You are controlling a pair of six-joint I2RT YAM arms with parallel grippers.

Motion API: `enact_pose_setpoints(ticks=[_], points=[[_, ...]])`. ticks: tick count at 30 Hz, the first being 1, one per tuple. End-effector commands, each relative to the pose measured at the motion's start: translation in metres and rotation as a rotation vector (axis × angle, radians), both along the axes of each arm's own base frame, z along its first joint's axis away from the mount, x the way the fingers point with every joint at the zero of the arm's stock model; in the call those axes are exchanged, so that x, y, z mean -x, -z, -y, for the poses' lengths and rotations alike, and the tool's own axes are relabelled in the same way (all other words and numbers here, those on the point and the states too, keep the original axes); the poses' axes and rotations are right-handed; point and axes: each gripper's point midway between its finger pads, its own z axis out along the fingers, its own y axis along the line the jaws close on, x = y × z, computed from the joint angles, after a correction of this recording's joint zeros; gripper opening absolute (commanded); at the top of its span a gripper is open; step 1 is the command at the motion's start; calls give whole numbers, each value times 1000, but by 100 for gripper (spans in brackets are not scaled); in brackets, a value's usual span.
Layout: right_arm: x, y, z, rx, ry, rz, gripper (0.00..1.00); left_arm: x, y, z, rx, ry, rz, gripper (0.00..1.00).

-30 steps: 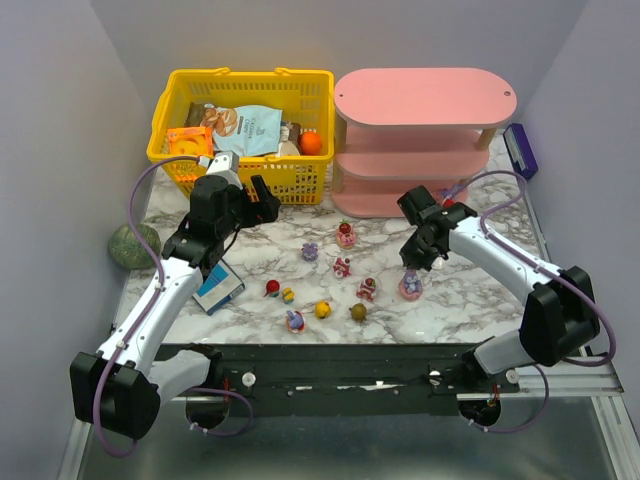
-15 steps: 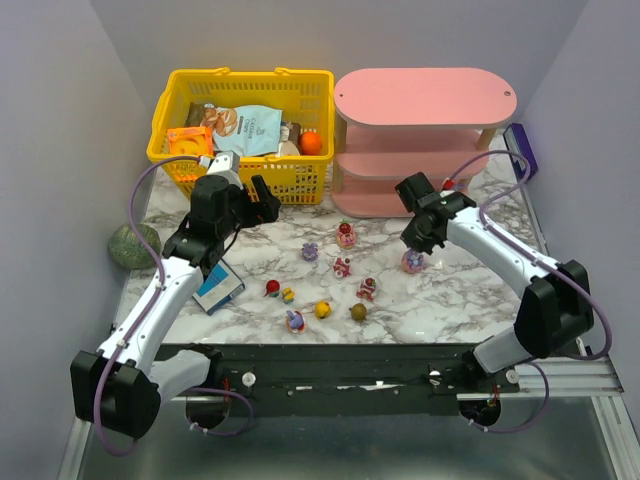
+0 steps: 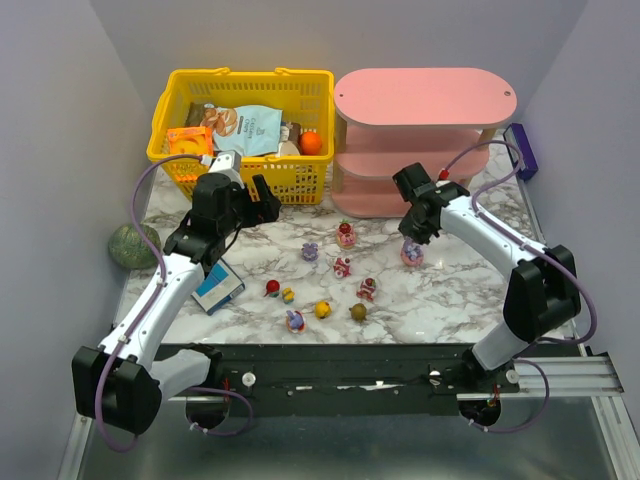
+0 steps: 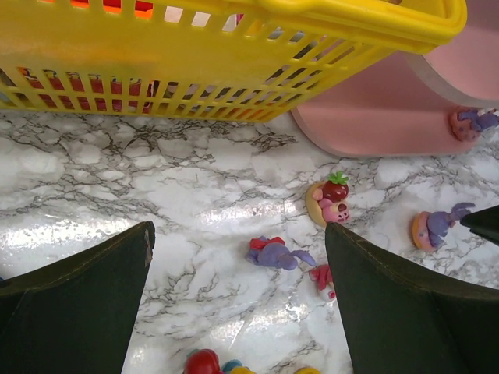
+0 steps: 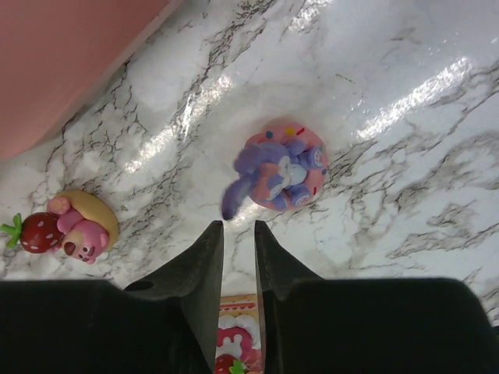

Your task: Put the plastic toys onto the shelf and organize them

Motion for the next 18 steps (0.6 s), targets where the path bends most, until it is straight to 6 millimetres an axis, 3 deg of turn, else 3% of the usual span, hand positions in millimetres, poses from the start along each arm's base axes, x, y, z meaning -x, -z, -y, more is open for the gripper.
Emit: enact_pose_setpoints(ticks=[1, 9, 11, 12, 14, 15, 18], points=[[-13, -13, -1, -7, -17, 72, 36, -4, -11, 0, -15, -1, 21, 99], [-12, -19, -2, -16, -49, 87, 45, -4, -13, 0, -11, 1, 25, 99], [-14, -31, -3, -32, -78, 144, 50, -4, -14, 0, -14, -1, 28, 99], [-7, -24, 1, -13, -118, 138, 53, -4, -14, 0, -14, -1, 28, 99], [-6, -37, -1, -38, -165, 210, 58, -4, -14, -1, -15, -2, 28, 99], [0, -31, 3, -17, -188, 201, 59, -3, -15, 0, -12, -1, 30, 99], [7, -32, 16, -6, -168, 234, 53, -3, -15, -1, -14, -2, 31, 99]])
